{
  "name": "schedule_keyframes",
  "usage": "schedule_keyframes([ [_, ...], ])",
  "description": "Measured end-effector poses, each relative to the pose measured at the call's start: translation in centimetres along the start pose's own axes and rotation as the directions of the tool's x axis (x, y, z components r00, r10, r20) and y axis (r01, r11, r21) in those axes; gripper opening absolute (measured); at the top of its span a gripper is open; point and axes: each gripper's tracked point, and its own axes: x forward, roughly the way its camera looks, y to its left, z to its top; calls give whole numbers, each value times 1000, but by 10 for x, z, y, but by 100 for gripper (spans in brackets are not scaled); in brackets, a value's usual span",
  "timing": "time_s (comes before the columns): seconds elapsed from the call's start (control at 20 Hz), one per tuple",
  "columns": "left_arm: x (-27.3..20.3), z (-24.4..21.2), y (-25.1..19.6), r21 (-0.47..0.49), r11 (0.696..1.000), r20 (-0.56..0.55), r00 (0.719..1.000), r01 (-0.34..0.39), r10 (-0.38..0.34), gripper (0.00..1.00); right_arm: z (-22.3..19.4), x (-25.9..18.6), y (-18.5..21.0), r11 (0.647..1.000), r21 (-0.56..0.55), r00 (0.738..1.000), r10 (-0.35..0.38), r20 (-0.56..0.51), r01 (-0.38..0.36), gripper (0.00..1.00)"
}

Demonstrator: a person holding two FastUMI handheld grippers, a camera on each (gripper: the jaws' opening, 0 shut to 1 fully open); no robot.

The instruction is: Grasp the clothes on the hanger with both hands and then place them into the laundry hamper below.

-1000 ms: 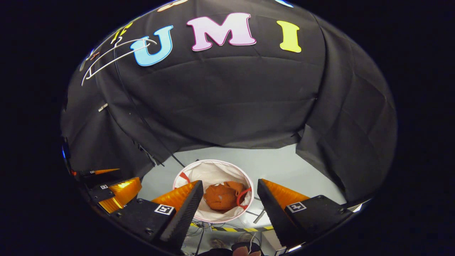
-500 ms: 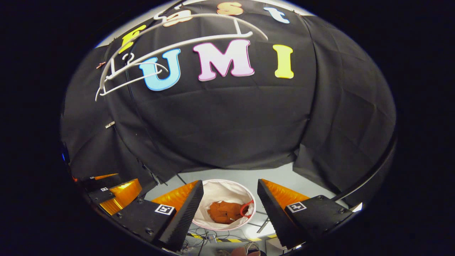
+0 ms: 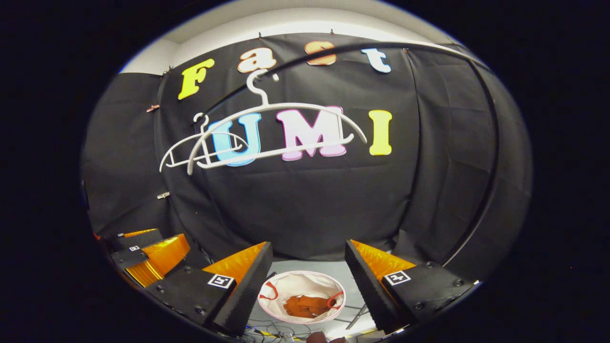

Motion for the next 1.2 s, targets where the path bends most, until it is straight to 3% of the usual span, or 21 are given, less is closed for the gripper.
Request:
schedule_keyframes([
  [0.3, -55, 59, 18, 59, 998, 136, 991, -24, 16, 95, 60, -57, 24, 999, -43, 989, -4, 148, 10, 98],
  [0.4, -71, 71, 21, 77, 997, 163, 986, -28, 15, 98, 70, -70, 26, 999, -51, 984, -6, 180, 15, 98],
  [0.45, -78, 76, 22, 84, 996, 178, 984, -32, 16, 92, 75, -78, 28, 999, -50, 980, -10, 198, 20, 98],
  [0.85, -114, 104, 25, 70, 996, 243, 969, -59, 40, 92, 127, -126, 41, 996, -84, 939, 20, 343, 9, 98],
  [1.0, -123, 113, 28, 56, 996, 263, 963, -70, 53, 92, 134, -122, 46, 995, -99, 933, 39, 359, -3, 98],
  [1.2, -131, 115, 26, 58, 995, 280, 958, -79, 60, 92, 122, -120, 50, 997, -77, 947, 41, 319, -17, 100],
])
